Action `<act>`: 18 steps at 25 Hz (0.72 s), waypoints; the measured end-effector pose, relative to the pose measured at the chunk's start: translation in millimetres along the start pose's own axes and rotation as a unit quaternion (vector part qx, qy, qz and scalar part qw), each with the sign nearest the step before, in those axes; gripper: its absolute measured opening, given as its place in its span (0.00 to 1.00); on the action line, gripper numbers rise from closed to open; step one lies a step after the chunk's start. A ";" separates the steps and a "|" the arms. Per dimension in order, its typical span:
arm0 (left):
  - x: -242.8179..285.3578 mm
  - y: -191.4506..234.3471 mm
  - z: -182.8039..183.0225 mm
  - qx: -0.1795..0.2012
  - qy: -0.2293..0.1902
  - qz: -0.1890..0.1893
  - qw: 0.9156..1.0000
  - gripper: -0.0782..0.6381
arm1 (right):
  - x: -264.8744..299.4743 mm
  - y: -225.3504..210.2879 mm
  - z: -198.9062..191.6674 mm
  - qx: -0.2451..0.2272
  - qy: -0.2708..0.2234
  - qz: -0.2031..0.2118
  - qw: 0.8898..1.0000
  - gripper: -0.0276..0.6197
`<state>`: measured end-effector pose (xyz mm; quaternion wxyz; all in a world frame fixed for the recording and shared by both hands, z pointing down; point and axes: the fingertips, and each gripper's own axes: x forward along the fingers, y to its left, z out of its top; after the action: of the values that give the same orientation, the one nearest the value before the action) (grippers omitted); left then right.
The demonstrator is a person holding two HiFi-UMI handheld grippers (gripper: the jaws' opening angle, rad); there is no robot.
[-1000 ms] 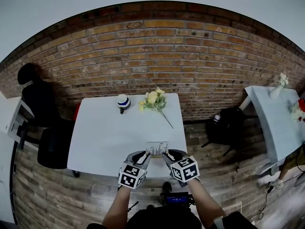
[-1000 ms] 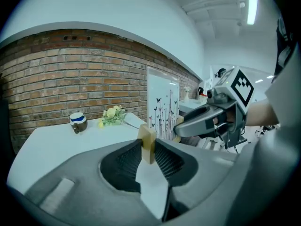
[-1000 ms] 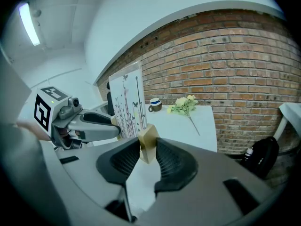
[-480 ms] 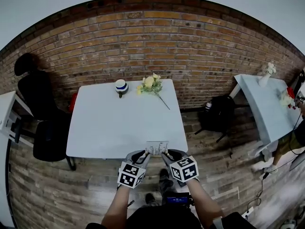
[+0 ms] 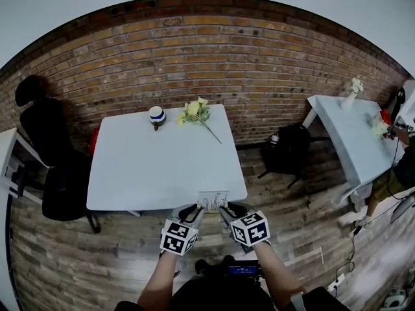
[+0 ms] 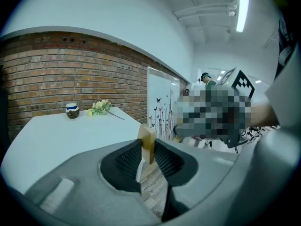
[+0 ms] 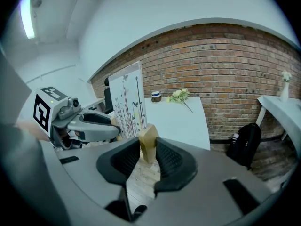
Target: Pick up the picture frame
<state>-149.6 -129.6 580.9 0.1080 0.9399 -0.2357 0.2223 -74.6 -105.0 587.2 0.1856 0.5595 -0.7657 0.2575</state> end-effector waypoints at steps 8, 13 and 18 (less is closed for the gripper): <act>12.0 -18.0 7.3 0.001 0.001 0.012 1.000 0.24 | -13.5 -18.3 -2.6 -0.007 -0.001 0.007 1.000 0.22; 13.8 -24.4 11.0 -0.002 0.001 0.028 1.000 0.24 | -17.7 -23.7 -1.9 -0.014 -0.006 0.019 1.000 0.21; 15.2 -28.8 16.7 0.001 0.000 0.041 0.999 0.24 | -21.6 -28.3 1.1 -0.017 -0.011 0.030 0.999 0.22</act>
<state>-117.4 -115.8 570.5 0.0978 0.9297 -0.2736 0.2263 -41.0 -96.1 579.3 0.1787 0.5360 -0.7882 0.2439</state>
